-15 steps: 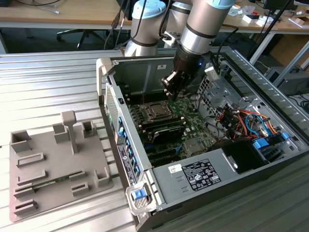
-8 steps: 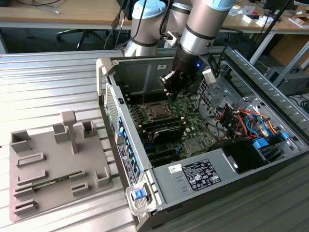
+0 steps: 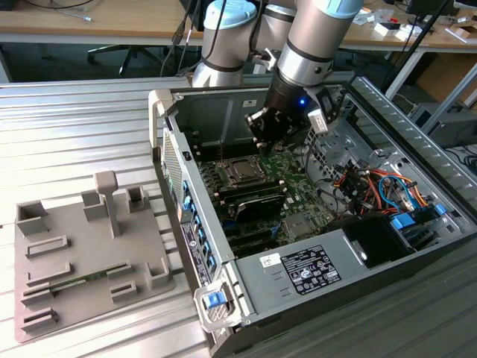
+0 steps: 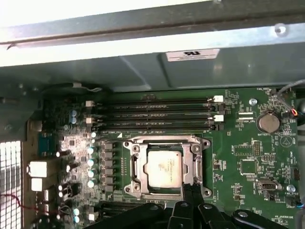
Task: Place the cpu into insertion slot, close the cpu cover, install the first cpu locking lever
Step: 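Install the first cpu locking lever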
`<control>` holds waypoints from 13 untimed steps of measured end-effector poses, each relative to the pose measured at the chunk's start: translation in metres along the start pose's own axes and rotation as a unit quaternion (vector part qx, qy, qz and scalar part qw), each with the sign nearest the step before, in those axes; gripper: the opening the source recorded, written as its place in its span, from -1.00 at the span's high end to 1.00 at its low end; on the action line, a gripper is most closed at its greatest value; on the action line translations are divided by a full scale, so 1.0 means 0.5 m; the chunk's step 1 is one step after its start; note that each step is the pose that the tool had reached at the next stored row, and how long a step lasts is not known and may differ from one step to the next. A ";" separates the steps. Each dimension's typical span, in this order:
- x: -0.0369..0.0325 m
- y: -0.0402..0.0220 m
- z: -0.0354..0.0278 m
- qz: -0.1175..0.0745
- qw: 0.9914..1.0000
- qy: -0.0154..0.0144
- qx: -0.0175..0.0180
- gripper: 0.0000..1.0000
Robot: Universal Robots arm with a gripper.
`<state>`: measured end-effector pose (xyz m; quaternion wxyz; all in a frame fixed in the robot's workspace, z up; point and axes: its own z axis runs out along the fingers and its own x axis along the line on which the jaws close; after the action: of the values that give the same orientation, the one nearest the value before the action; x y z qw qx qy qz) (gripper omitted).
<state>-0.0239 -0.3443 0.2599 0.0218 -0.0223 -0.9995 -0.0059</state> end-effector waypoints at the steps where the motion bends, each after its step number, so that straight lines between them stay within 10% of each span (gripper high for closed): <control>1: 0.000 0.000 0.000 0.008 1.000 0.000 0.000 0.79; 3: 0.000 0.000 0.000 0.017 1.000 0.000 -0.001 0.79; 5: 0.000 0.000 0.000 0.018 1.000 0.000 -0.009 0.79; 7: 0.000 0.000 0.000 0.017 1.000 0.001 -0.025 0.79; 10: 0.000 0.000 0.000 0.015 0.998 0.004 -0.065 0.79; 13: 0.000 0.000 0.000 0.015 0.997 0.004 -0.071 0.79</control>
<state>-0.0239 -0.3442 0.2598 0.0244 -0.0388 -0.9960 -0.0763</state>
